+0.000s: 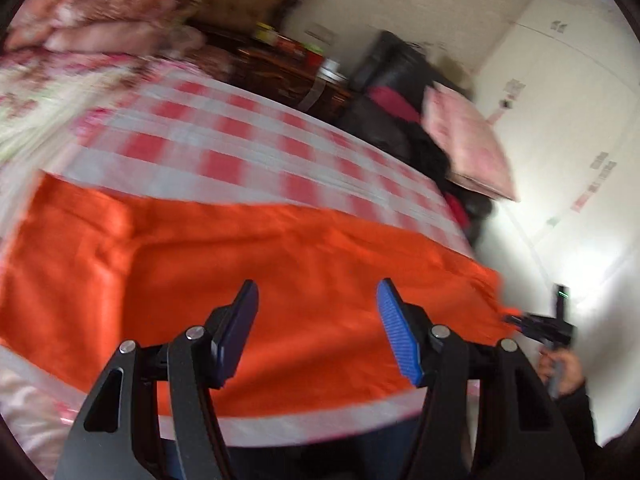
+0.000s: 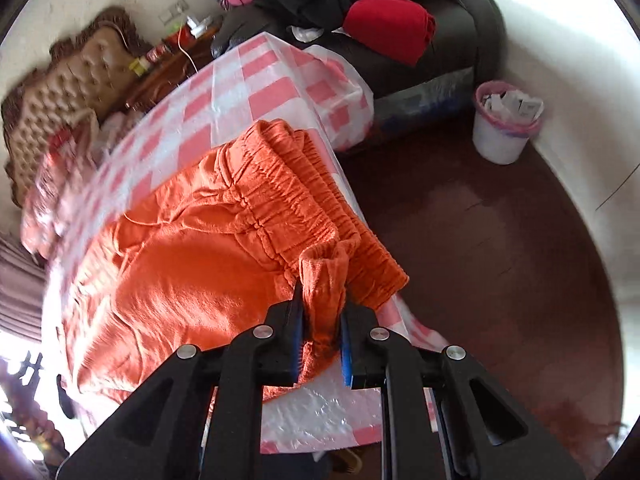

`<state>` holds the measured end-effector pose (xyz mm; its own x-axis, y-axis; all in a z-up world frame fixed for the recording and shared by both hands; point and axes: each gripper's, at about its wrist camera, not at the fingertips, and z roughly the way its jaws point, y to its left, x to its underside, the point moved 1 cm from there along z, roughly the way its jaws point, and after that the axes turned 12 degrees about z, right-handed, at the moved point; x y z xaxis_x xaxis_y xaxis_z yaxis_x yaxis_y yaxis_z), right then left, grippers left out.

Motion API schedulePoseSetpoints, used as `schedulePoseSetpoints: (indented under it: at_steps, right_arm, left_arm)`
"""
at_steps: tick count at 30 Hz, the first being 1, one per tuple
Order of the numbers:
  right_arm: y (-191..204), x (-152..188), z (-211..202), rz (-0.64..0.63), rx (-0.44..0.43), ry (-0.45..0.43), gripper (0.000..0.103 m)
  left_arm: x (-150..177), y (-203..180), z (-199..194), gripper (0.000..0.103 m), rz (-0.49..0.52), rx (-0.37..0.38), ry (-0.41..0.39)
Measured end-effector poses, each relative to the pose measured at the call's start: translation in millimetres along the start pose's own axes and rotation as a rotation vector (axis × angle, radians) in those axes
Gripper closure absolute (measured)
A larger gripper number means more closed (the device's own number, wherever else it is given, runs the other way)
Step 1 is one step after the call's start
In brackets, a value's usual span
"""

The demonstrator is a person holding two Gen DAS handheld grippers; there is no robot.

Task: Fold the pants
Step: 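Lower the waistband onto the folded pants and open the right gripper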

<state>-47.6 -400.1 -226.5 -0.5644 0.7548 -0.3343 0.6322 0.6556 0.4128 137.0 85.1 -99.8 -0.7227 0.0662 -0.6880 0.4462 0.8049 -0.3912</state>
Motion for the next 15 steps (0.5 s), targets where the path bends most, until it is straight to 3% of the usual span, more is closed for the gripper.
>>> schedulePoseSetpoints:
  at_steps: [1, 3, 4, 7, 8, 9, 11, 15]
  right_arm:
    - [2, 0, 0, -0.011, 0.012, -0.005, 0.089]
    - [6, 0, 0, -0.018, 0.019, -0.002, 0.088]
    - [8, -4, -1, -0.007, -0.005, 0.006, 0.088]
    - [2, -14, -3, 0.122, -0.192, 0.084, 0.088]
    - [-1, -16, -7, 0.131, -0.192, 0.075, 0.088]
    - [-2, -17, -10, 0.126, -0.174, 0.063, 0.088]
    - [-9, -19, -9, 0.144, -0.171, 0.066, 0.088]
    - [-9, -18, -7, 0.141, -0.174, 0.075, 0.088]
  left_arm:
    - [4, -17, 14, 0.041, 0.023, 0.069, 0.033]
    - [8, -45, 40, 0.042, 0.104, 0.106, 0.096]
    - [10, -60, 52, 0.043, 0.147, 0.112, 0.124]
    - [22, -108, 74, 0.043, 0.304, 0.135, 0.17]
    - [32, -127, 80, 0.043, 0.397, 0.138, 0.199]
    - [46, -147, 86, 0.048, 0.506, 0.128, 0.218]
    - [63, -161, 98, 0.058, 0.612, 0.081, 0.242]
    - [80, -162, 124, 0.069, 0.691, -0.008, 0.265]
